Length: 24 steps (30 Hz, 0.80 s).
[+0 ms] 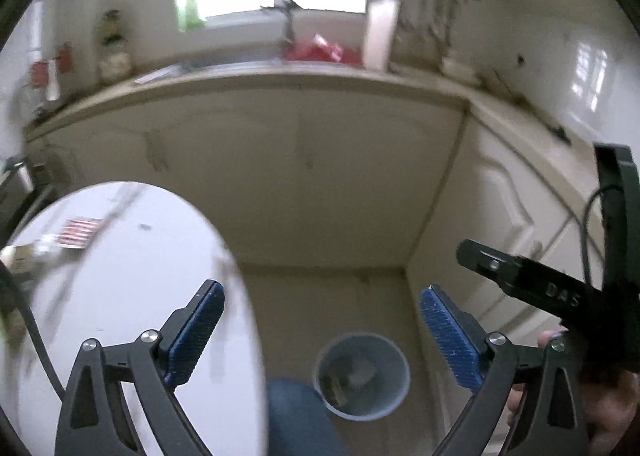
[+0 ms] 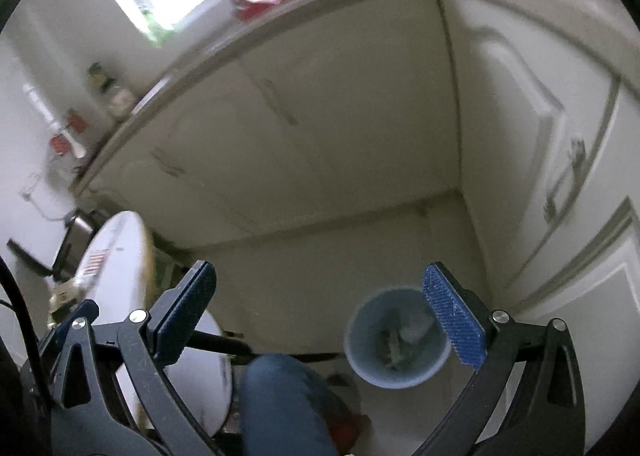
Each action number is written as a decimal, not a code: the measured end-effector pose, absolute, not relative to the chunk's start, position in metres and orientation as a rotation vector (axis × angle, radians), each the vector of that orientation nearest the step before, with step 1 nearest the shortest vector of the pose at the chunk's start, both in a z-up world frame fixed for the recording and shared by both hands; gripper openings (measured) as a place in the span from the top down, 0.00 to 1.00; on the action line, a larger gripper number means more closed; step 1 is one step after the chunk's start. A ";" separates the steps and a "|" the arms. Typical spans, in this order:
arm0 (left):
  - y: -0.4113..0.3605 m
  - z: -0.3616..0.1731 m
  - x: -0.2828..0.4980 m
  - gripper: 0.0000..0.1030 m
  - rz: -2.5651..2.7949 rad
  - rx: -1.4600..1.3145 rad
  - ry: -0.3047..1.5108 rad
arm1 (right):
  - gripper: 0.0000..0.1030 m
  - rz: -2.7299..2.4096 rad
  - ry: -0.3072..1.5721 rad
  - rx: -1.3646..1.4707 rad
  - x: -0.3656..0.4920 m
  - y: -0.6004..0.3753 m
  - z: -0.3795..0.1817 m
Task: Collect trash
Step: 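Open both grippers over the blue bin to drop wrapper and bag, then return both grippers to the trash pile on the table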
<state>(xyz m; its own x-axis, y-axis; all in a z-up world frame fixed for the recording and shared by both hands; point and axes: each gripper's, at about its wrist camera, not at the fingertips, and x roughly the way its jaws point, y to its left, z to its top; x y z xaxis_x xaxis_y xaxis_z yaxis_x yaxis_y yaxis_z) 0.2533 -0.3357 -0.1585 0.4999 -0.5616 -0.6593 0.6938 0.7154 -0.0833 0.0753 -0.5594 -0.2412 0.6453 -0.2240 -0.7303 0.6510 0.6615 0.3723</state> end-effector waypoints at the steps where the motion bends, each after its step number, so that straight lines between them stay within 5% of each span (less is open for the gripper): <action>1: -0.323 -0.152 0.255 0.04 -0.755 0.189 0.712 | 0.00 -0.526 0.691 0.660 0.079 -0.552 -0.232; 12: -0.157 -0.087 0.237 0.02 -0.483 0.044 0.607 | 0.00 -0.292 0.620 0.445 0.156 -0.422 -0.157; 24: -0.038 -0.072 0.179 0.02 -0.228 -0.043 0.532 | 0.00 -0.126 0.580 0.241 0.211 -0.295 -0.120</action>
<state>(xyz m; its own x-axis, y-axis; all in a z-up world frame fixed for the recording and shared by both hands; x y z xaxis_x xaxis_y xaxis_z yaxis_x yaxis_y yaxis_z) 0.1788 -0.0376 -0.0723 0.8372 -0.2263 -0.4979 0.2043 0.9739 -0.0992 0.2112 -0.2945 -0.1204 0.8295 -0.0500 -0.5562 0.1854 0.9641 0.1899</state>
